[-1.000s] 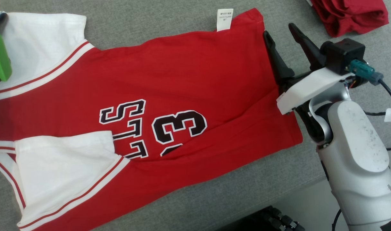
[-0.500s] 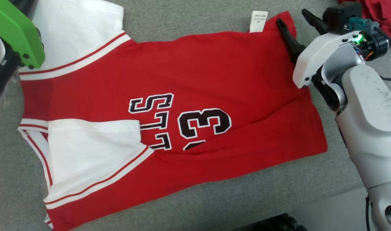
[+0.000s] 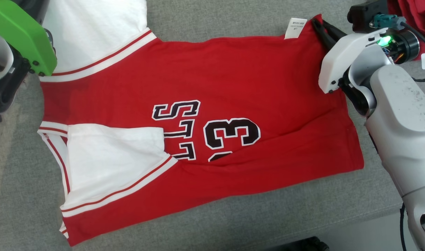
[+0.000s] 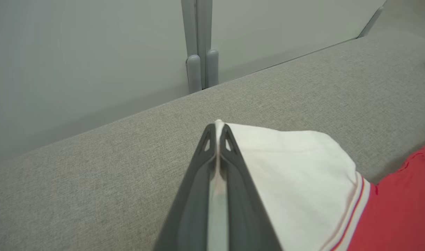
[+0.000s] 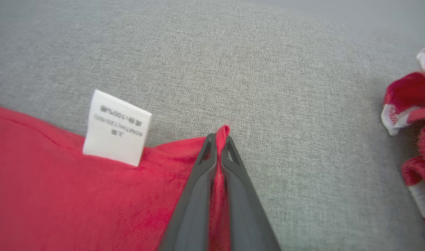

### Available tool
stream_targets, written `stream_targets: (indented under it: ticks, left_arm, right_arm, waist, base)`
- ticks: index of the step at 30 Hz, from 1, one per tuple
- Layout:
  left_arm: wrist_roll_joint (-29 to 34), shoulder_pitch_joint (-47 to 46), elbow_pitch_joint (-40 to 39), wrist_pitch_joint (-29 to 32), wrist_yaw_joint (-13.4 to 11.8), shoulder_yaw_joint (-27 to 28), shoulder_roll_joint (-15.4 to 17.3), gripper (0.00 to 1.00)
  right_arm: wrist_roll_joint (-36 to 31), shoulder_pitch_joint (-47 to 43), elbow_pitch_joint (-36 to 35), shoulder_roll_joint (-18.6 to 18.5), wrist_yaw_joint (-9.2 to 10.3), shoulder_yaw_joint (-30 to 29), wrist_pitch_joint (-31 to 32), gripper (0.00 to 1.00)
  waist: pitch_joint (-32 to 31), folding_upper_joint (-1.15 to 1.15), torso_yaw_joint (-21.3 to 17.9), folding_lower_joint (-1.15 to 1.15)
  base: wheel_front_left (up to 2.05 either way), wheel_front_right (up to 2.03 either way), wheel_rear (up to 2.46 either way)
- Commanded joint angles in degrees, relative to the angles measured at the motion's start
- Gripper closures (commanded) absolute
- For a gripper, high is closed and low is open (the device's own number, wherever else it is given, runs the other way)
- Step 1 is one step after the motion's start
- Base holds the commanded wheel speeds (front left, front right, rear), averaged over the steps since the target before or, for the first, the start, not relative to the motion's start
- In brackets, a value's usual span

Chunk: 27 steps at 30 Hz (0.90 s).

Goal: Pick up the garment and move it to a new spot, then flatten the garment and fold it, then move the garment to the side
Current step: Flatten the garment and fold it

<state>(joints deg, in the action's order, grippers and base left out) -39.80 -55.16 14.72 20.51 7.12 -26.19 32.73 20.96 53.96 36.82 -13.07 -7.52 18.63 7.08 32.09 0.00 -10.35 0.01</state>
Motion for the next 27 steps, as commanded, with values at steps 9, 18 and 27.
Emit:
stream_targets:
  ticks: [9,18,27]
  left_arm:
    - [-1.33,1.18,1.14,-5.89,0.30,0.53,-1.94,1.00]
    - [-4.85,15.79,-4.72,-13.52,0.09,-0.45,-2.01,1.00]
    - [-8.00,33.66,-11.15,-19.74,-2.76,0.47,-1.68,1.00]
  right_arm:
    - [-1.17,2.31,4.46,0.33,0.07,-1.95,-8.10,1.00]
    - [0.77,-7.49,3.39,-0.12,0.07,-4.07,-14.23,1.00]
    - [-0.79,-21.44,-3.88,0.32,0.07,-7.97,-16.84,1.00]
  waist:
    - [-4.22,0.00,1.10,-0.01]
    - [-11.05,0.00,3.82,-0.01]
    - [-16.27,0.00,6.05,-0.01]
  base:
    - [0.00,0.00,0.00]
    - [0.00,0.00,0.00]
    - [0.00,0.00,0.00]
